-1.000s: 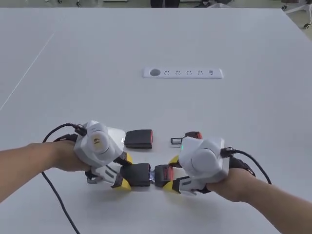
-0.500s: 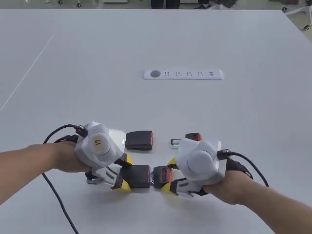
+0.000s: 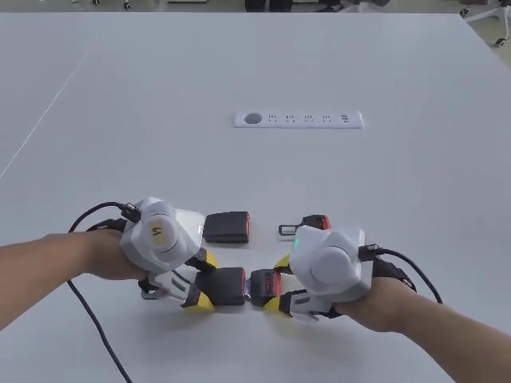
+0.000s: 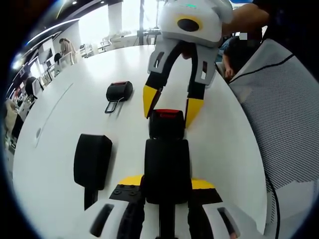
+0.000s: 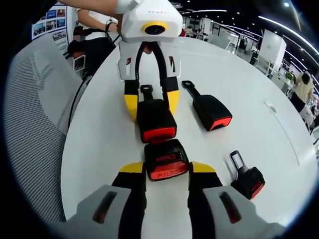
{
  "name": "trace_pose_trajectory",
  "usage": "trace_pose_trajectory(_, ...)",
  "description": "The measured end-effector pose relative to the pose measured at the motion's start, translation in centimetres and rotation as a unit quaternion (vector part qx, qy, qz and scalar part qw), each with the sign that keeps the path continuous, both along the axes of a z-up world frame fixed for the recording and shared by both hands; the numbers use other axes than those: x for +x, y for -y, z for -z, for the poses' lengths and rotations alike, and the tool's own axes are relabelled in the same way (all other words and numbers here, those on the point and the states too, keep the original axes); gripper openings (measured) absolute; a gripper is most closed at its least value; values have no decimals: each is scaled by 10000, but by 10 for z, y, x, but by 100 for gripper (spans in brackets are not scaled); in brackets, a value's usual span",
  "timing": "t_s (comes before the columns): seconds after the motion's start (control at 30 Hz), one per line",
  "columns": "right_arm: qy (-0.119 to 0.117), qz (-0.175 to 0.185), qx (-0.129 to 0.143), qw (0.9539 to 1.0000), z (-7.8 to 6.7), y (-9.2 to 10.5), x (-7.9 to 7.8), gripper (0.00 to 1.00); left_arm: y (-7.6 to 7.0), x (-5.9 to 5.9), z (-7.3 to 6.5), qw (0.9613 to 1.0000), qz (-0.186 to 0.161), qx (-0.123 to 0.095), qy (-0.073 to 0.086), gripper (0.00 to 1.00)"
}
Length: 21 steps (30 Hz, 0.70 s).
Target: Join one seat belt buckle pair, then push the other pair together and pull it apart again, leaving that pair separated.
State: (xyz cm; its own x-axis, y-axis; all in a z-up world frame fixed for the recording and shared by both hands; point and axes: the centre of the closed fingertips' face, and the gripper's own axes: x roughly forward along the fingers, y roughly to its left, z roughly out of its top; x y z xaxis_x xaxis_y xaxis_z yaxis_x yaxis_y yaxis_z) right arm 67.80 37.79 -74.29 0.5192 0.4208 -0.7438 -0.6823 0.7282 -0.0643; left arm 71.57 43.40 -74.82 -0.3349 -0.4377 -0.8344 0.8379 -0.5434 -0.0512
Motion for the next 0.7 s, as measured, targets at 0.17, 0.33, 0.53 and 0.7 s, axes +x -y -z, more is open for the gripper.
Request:
trace_pose_trajectory(0.17, 41, -122, 8, 9999, -1, 1, -1, 28, 0, 0, 1, 10000, 69, 26, 15, 32)
trace_pose_trajectory(0.33, 59, -207, 10, 9998, -2, 1, -2, 27, -1, 1, 0, 10000, 56, 41, 4, 32)
trace_pose_trajectory(0.53, 6, -216, 8, 9998, -2, 1, -2, 27, 0, 0, 1, 9999, 90, 105, 76, 32)
trace_pose_trajectory(0.7, -44, -239, -32, 9997, -2, 1, -3, 28, 0, 0, 1, 9998, 72, 157, 110, 32)
